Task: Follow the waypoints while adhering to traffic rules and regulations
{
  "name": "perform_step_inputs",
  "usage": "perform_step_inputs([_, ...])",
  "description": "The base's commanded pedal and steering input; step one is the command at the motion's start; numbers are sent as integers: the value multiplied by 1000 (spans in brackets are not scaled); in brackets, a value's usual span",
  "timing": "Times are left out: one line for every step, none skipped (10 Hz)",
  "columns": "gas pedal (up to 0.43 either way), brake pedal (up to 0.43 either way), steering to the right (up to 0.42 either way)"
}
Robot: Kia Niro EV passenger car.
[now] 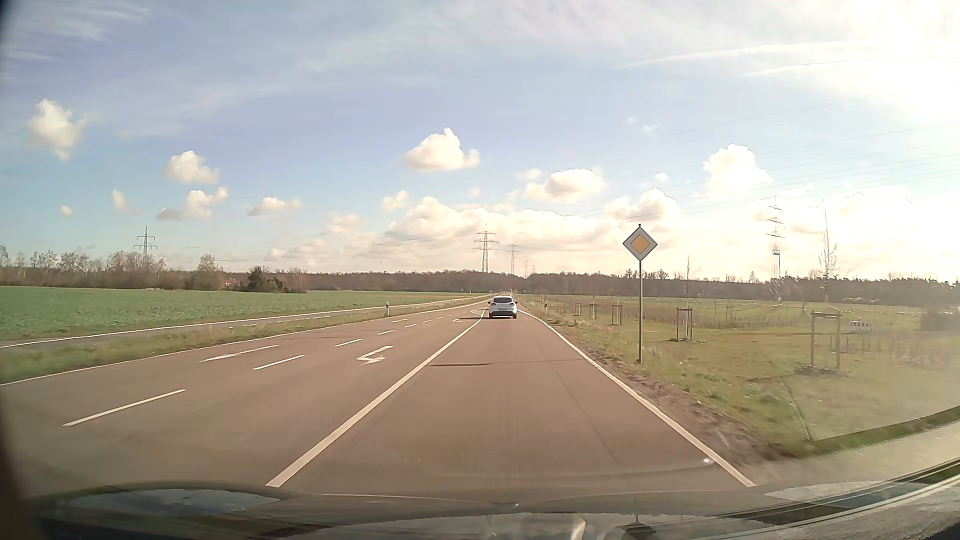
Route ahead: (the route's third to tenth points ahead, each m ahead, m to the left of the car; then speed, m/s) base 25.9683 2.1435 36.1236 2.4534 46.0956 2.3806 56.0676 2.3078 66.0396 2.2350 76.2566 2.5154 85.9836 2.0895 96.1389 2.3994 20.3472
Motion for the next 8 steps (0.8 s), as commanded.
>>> perform_step_inputs([197,0,-1])
perform_step_inputs([197,0,-1])
perform_step_inputs([197,0,-2])
perform_step_inputs([197,0,-2])
perform_step_inputs([197,0,-2])
perform_step_inputs([197,0,-3])
perform_step_inputs([197,0,-3])
perform_step_inputs([197,0,-3])
